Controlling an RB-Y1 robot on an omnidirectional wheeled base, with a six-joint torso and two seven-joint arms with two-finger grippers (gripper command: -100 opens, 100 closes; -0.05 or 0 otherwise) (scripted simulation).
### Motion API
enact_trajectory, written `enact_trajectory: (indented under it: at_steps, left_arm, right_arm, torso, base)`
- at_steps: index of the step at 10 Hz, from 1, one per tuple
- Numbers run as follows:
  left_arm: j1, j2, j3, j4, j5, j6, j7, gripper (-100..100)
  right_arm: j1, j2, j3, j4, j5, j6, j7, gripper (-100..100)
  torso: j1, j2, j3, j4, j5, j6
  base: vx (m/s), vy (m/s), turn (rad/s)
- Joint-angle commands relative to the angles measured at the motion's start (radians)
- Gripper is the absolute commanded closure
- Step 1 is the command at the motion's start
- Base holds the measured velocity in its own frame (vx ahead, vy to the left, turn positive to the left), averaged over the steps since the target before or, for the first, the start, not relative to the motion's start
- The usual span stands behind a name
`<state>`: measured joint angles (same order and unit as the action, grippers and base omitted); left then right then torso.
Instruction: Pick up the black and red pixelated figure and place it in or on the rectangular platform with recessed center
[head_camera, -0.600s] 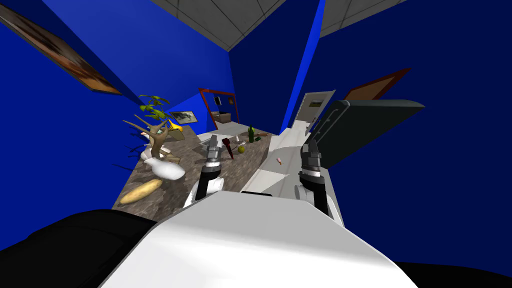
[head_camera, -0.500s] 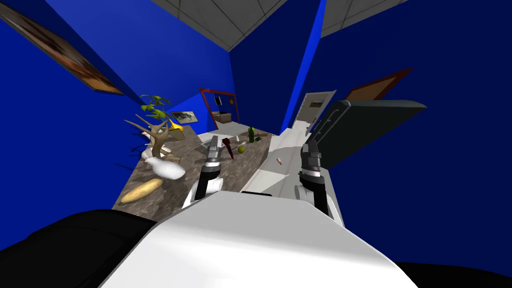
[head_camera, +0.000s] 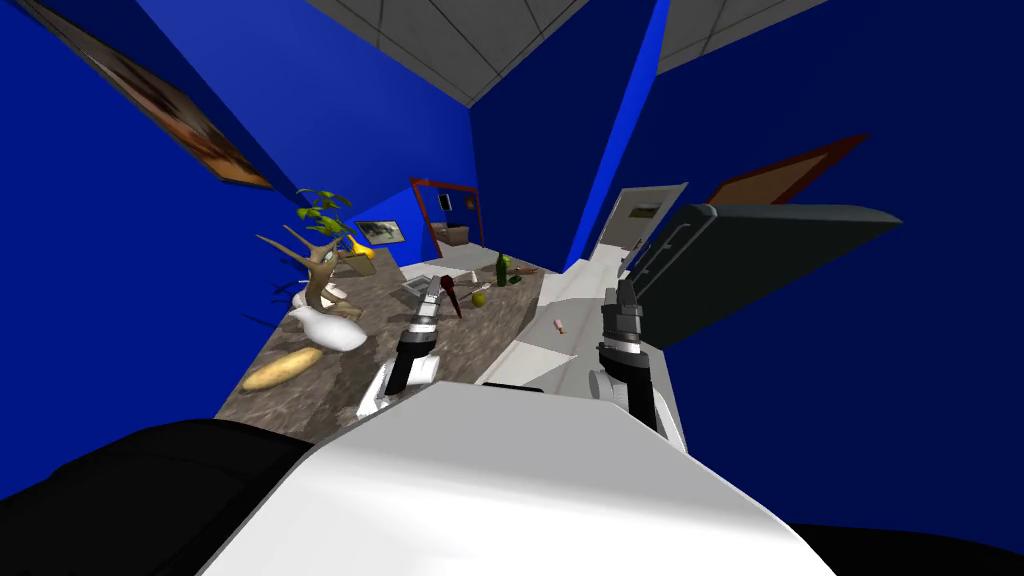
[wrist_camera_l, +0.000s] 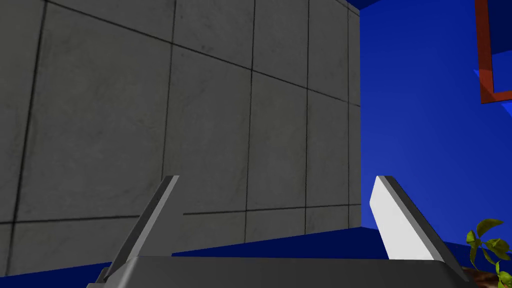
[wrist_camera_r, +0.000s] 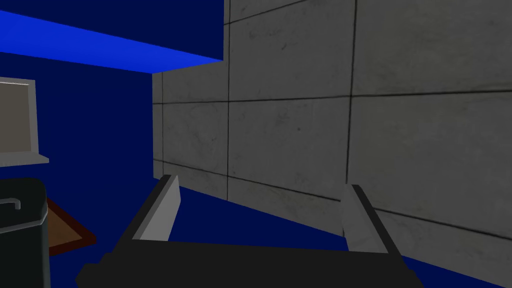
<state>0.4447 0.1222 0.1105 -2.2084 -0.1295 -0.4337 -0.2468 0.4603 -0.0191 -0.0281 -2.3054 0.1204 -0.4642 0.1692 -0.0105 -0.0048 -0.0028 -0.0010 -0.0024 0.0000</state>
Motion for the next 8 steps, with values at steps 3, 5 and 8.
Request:
enact_trajectory:
  at_steps: [3, 5, 8]
  left_arm:
    - [-0.013, 0.015, 0.061, 0.054, -0.028, 0.017, -0.072, -100]
    - [-0.022, 0.016, 0.097, 0.087, -0.047, 0.027, -0.116, -100]
    - [-0.037, 0.013, 0.152, 0.14, -0.076, 0.045, -0.182, -100]
  right_arm:
    - [0.0, 0.0, 0.0, 0.0, 0.0, 0.0, 0.0, 0]
    - [0.0, 0.0, 0.0, 0.0, 0.0, 0.0, 0.0, 0]
    - [0.0, 0.0, 0.0, 0.0, 0.0, 0.0, 0.0, 0]
  torso:
    - [-0.001, 0.001, 0.001, 0.0, 0.0, 0.0]
    - [-0.001, 0.002, 0.001, 0.0, 0.0, 0.0]
    - [-0.004, 0.001, 0.001, 0.0, -0.001, 0.0]
  base:
    - [0.041, -0.174, 0.146]
    - [0.033, -0.192, 0.145]
    - [0.034, -0.211, 0.154]
